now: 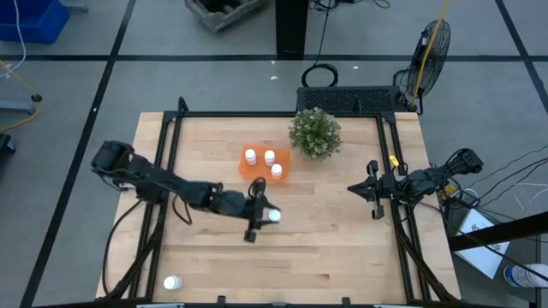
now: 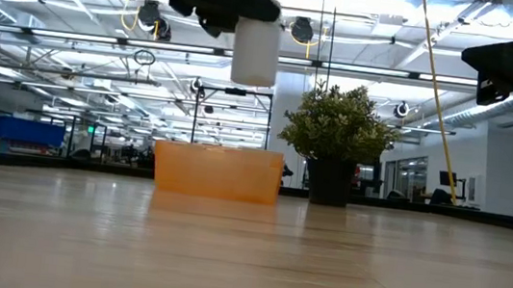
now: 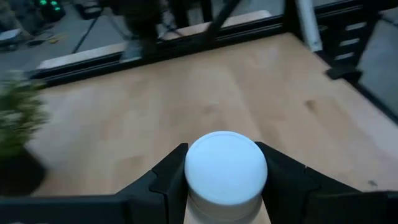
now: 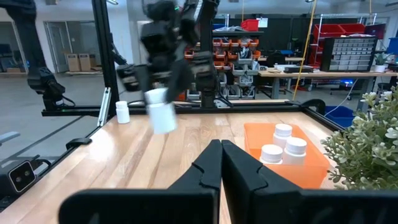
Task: Pick and place pill bottles into a basket
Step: Put the white pill bottle into the orange bin
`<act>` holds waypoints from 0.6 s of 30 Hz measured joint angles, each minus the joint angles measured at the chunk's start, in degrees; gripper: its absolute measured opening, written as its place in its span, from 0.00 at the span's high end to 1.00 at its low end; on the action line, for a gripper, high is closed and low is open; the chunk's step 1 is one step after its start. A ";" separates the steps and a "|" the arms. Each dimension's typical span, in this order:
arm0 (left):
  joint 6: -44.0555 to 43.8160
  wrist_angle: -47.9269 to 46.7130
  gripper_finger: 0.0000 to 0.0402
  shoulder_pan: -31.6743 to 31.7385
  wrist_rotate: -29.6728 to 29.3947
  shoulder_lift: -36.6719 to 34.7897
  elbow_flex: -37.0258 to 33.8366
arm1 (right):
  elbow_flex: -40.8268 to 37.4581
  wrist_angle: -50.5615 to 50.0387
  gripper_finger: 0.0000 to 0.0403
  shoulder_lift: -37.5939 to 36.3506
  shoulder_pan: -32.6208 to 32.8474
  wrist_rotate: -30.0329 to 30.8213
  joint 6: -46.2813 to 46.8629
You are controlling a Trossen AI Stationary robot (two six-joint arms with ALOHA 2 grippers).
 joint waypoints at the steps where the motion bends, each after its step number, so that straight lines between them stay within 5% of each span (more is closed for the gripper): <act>1: 0.36 -0.93 0.59 1.08 0.02 -1.24 -0.02 | 0.00 -0.04 1.00 0.00 0.00 0.00 0.00; 18: 2.32 -14.56 0.58 23.82 4.08 -9.51 -0.02 | -0.04 0.01 1.00 0.02 0.00 0.00 0.00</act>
